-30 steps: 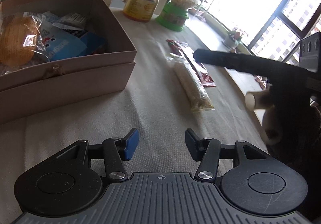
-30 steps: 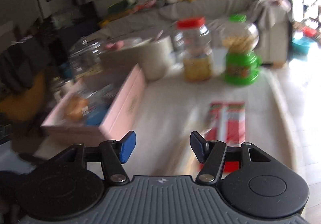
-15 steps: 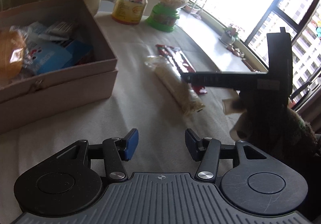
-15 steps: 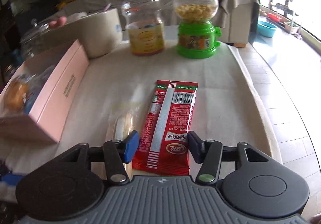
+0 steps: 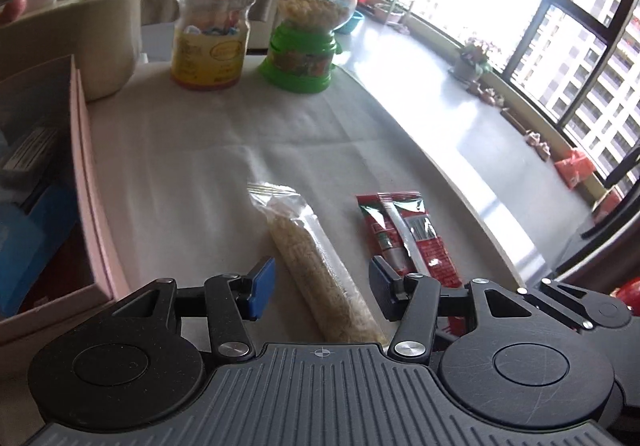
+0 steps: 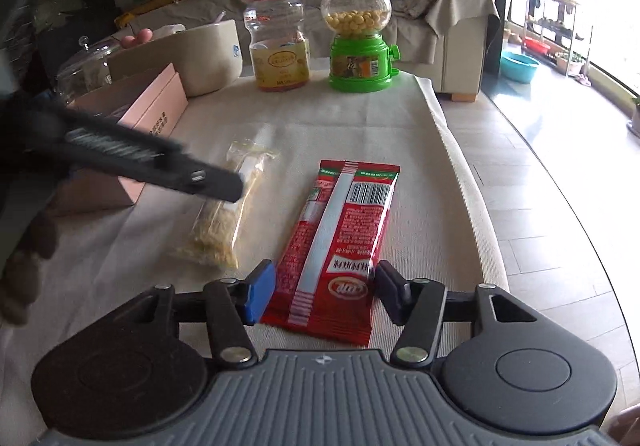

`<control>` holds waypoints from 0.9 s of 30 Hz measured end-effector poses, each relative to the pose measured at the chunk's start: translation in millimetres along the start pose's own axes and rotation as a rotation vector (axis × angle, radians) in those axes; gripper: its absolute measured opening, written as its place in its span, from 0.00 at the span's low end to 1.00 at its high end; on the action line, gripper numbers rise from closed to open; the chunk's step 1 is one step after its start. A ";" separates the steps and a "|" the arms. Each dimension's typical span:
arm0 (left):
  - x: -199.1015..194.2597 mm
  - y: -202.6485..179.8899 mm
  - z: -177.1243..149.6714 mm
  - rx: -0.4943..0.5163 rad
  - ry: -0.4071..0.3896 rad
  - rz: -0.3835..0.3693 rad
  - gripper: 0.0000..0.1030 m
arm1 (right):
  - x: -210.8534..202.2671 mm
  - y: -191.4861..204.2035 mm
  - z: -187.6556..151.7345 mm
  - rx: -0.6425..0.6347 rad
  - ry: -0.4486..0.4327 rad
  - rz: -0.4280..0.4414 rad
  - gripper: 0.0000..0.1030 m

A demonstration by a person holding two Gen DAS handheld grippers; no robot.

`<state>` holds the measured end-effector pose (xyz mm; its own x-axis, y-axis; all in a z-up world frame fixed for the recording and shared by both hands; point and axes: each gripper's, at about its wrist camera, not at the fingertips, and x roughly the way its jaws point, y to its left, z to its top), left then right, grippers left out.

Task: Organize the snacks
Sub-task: 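Grasp the clear grain stick with the left gripper while the right regrips the red packet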

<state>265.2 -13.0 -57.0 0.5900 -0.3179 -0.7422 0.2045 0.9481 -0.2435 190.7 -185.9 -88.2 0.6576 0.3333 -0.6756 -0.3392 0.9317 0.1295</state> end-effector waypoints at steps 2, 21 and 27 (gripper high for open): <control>7.5 -5.3 1.5 0.019 0.016 0.013 0.49 | -2.2 0.0 -5.1 0.003 -0.023 0.000 0.63; -40.1 15.4 -46.6 0.025 0.069 -0.049 0.33 | 0.6 8.9 -6.8 -0.020 -0.028 -0.009 0.79; -68.9 34.2 -75.6 -0.022 0.077 -0.024 0.33 | 7.1 -2.9 4.9 0.106 -0.031 0.022 0.81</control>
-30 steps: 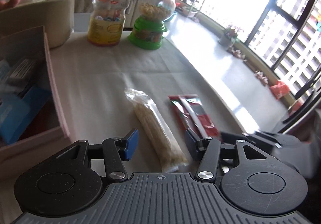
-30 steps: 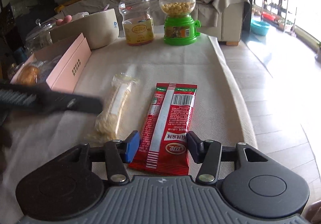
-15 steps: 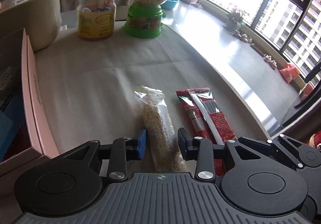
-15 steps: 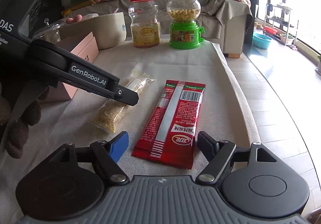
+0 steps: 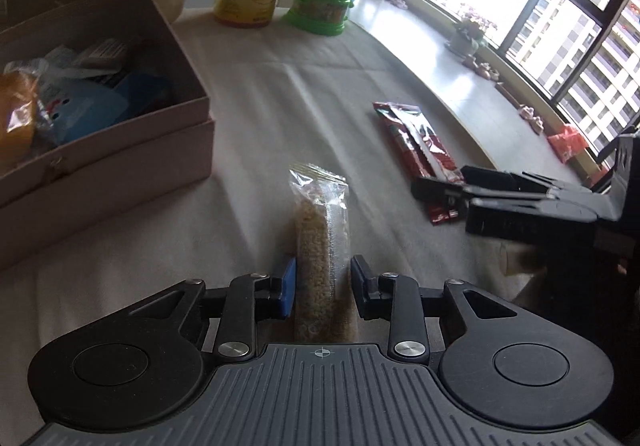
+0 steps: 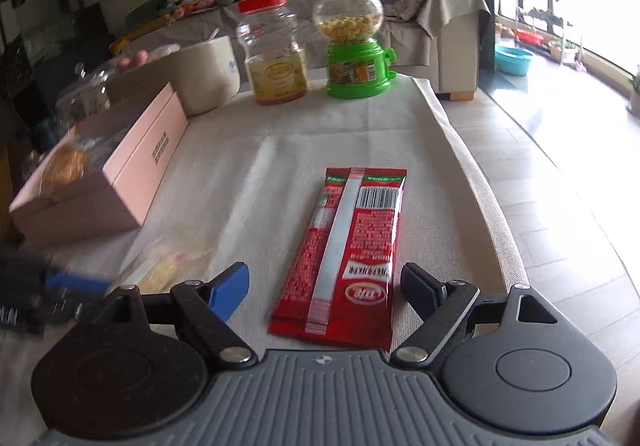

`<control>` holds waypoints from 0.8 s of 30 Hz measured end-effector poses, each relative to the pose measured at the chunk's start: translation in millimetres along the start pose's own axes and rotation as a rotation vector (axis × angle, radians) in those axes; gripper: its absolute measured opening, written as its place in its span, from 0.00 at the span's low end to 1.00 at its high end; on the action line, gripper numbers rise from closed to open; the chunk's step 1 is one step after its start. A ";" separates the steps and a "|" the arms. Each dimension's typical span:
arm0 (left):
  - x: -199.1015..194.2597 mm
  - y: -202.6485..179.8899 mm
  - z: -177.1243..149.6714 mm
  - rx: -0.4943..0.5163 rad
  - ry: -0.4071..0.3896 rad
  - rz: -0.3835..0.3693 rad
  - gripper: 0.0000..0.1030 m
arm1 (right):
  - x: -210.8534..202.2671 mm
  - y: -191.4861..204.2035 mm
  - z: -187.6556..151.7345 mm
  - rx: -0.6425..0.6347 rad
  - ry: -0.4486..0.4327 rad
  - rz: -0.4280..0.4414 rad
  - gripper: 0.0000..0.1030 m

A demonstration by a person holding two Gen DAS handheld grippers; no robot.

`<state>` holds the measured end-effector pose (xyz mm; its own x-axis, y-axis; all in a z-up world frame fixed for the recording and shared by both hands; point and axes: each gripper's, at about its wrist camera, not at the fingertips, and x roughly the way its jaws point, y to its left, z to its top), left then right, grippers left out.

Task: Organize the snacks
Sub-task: 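Grasp the clear grain stick with the left gripper while the right regrips the red packet, then drop the grain stick into the pink box while the right gripper drops the red packet in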

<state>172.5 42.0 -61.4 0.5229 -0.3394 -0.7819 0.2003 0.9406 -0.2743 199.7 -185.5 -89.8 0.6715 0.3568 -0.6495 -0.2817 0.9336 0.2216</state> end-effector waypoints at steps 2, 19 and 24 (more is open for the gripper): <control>-3.0 1.7 -5.4 -0.010 -0.001 0.003 0.32 | 5.1 -3.6 5.6 0.037 -0.003 -0.008 0.81; -5.1 -17.0 -26.2 0.017 -0.105 0.058 0.33 | 3.3 19.9 11.8 -0.081 0.038 -0.078 0.46; -28.5 -20.8 -52.5 0.024 -0.140 -0.001 0.32 | -41.6 38.1 -8.5 -0.137 0.007 -0.004 0.46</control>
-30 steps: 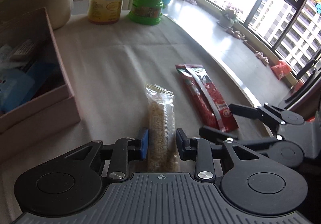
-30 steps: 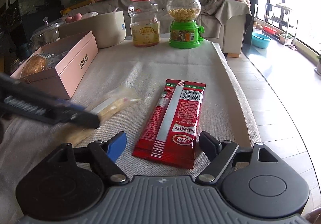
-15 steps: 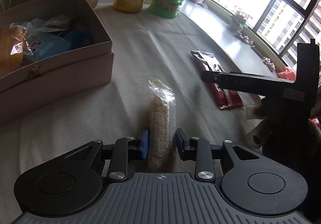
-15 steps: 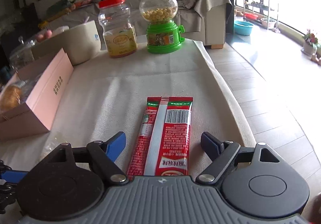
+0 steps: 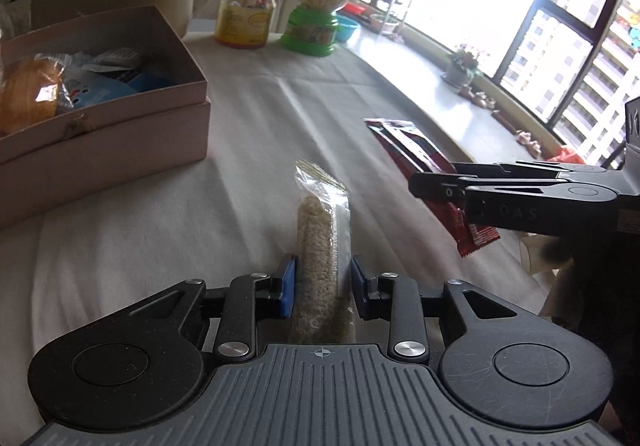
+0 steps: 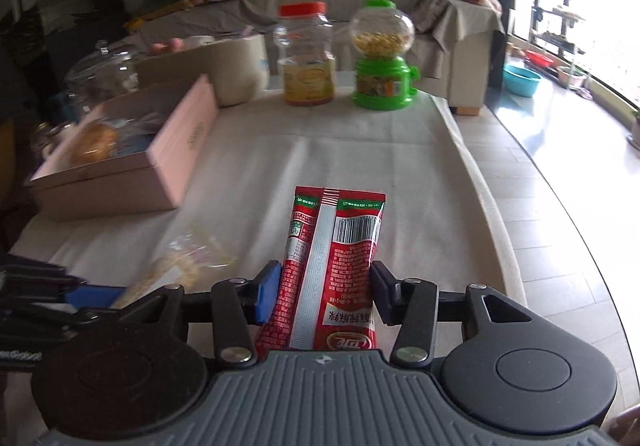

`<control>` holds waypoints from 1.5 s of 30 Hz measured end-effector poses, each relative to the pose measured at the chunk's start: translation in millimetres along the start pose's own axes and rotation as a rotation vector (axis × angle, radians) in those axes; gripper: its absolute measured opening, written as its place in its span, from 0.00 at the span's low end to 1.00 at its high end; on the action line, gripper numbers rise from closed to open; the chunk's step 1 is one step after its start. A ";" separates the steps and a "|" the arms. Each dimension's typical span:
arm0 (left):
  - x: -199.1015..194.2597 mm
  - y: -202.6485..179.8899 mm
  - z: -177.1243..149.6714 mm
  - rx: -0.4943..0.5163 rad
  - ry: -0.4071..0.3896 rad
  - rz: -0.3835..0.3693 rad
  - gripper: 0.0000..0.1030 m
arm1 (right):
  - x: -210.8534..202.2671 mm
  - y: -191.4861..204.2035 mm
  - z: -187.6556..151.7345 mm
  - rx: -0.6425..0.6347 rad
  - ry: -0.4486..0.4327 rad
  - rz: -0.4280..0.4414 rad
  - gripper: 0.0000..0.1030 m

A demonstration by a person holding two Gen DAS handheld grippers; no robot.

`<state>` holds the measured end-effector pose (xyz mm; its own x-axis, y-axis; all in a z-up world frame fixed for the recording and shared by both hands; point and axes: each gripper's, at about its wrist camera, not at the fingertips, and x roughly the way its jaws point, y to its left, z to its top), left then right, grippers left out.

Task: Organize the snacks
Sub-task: 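Drop the grain stick into the pink box while the right gripper drops the red packet in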

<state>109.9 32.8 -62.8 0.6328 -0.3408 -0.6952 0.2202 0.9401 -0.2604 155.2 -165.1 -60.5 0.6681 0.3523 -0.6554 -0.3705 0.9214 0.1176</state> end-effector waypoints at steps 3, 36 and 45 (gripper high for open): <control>-23.2 -1.6 -13.5 0.008 -0.033 -0.017 0.32 | -25.0 11.2 -3.4 -0.006 0.011 0.074 0.46; -30.3 181.1 111.1 -0.304 -0.273 0.117 0.32 | 34.8 164.0 203.0 -0.217 -0.085 0.167 0.46; -87.4 184.9 57.8 -0.383 -0.390 0.218 0.32 | 108.0 182.8 195.2 -0.152 0.035 0.315 0.50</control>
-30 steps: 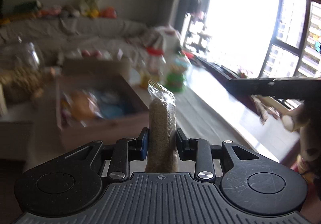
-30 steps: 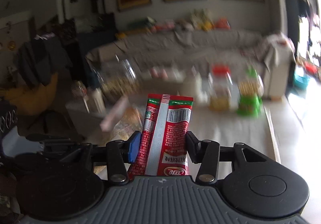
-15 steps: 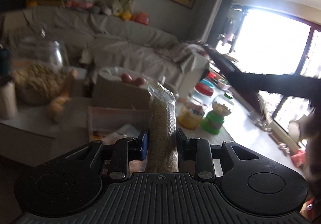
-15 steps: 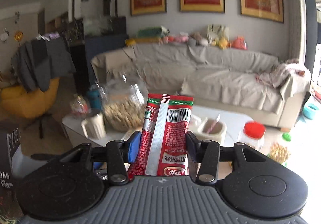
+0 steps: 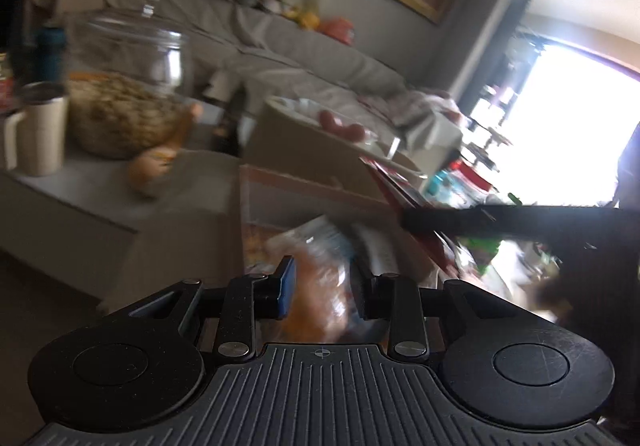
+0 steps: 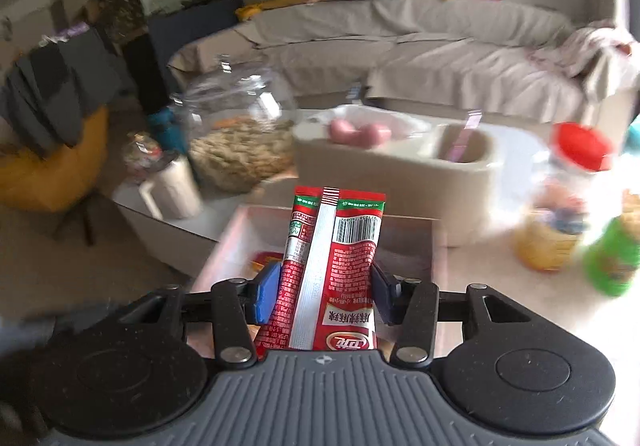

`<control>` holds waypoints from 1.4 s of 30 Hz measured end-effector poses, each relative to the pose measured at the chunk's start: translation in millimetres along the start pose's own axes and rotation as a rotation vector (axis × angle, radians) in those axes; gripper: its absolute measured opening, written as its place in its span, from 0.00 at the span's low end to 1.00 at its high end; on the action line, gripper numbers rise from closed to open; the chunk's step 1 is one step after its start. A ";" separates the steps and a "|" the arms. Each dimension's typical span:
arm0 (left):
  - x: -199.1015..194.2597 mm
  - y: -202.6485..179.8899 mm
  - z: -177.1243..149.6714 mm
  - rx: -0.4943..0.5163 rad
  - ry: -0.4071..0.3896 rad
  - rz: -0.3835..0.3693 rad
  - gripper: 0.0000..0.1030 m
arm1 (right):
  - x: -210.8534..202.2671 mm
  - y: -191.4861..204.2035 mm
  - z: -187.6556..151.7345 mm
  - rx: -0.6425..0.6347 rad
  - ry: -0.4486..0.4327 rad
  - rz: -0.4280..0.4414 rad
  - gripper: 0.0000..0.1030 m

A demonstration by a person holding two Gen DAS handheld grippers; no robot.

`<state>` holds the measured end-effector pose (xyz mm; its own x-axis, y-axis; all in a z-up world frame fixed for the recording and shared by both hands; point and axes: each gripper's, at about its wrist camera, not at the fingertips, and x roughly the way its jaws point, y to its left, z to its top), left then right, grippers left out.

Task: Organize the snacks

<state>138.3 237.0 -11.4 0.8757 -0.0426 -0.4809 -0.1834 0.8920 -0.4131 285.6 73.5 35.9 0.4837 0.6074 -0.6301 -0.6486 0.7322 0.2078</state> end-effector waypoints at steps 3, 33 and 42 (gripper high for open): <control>-24.1 -0.5 -10.9 -0.007 0.004 0.002 0.32 | 16.6 1.9 3.9 0.026 0.010 -0.017 0.59; -149.4 -138.6 -127.3 0.280 -0.018 0.147 0.17 | -206.6 35.5 -212.6 0.051 -0.184 -0.154 0.78; -148.5 -140.2 -130.4 0.286 0.007 0.155 0.17 | -201.1 35.7 -212.8 0.053 -0.161 -0.154 0.78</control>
<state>-24.3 59.7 17.1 0.8440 0.1010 -0.5267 -0.1804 0.9783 -0.1015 40.1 -88.1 10.9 0.6648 0.5255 -0.5310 -0.5304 0.8325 0.1598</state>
